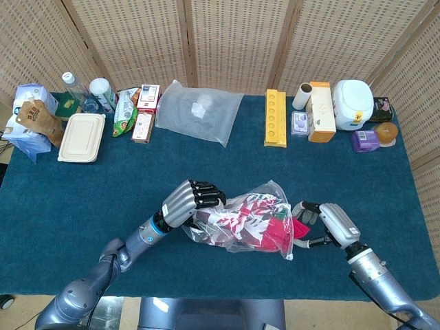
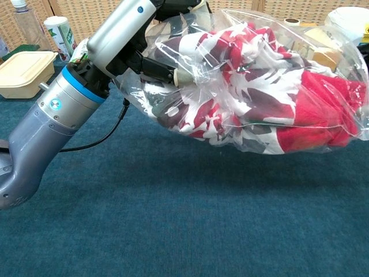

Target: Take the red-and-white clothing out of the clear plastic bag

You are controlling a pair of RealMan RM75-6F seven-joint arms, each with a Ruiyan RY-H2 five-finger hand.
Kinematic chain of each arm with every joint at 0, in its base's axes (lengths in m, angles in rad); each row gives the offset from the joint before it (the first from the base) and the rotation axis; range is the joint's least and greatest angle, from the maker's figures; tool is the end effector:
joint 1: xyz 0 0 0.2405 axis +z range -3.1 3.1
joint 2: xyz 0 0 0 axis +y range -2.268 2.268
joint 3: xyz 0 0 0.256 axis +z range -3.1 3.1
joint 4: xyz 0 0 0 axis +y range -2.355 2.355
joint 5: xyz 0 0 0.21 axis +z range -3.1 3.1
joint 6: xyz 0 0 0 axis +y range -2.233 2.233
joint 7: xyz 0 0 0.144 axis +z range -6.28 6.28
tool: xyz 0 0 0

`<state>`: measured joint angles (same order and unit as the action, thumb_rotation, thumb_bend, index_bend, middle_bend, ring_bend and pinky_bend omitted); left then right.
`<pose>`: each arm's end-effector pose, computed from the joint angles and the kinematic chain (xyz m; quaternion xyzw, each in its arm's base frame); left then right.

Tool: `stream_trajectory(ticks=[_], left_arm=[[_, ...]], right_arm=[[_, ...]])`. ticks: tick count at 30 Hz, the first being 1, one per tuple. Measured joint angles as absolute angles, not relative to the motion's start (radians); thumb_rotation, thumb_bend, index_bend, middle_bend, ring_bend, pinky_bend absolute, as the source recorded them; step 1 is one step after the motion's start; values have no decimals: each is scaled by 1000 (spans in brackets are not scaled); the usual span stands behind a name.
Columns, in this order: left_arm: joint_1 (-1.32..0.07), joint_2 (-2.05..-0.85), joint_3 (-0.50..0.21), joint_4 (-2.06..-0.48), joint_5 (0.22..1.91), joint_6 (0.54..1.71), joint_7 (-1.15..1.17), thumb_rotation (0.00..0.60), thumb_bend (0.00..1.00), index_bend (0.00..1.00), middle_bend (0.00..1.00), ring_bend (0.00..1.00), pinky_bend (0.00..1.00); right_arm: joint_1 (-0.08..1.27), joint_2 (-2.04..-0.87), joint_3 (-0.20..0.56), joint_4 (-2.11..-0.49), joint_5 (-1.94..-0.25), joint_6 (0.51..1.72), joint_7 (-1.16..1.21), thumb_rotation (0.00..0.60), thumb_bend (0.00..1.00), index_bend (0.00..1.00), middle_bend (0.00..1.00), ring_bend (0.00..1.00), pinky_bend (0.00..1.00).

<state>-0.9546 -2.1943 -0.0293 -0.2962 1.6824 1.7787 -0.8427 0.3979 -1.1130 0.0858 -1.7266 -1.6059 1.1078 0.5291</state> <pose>-0.0616 0.3326 -0.0585 -0.6326 -0.1978 -0.7438 0.0861 -0.2193 -0.2565 0.1012 0.6194 -0.5469 0.4879 0.2813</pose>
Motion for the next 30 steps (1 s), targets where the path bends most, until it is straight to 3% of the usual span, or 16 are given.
stream_trajectory(ticks=[20,30], left_arm=[[-991,-2229,-39,-288,1679,1791,-841,600,462,785,532,551,684],[-1019,-2260,-56,-282,1666,1787,-836,600,462,785,532,552,679]], right_arm=[[498,-1100,43,-1727,-1651,1038,683,501,41,422,470,550,528],[571,-1128,43,-1726,-1629,954,710,502,110,474,526,600,564]])
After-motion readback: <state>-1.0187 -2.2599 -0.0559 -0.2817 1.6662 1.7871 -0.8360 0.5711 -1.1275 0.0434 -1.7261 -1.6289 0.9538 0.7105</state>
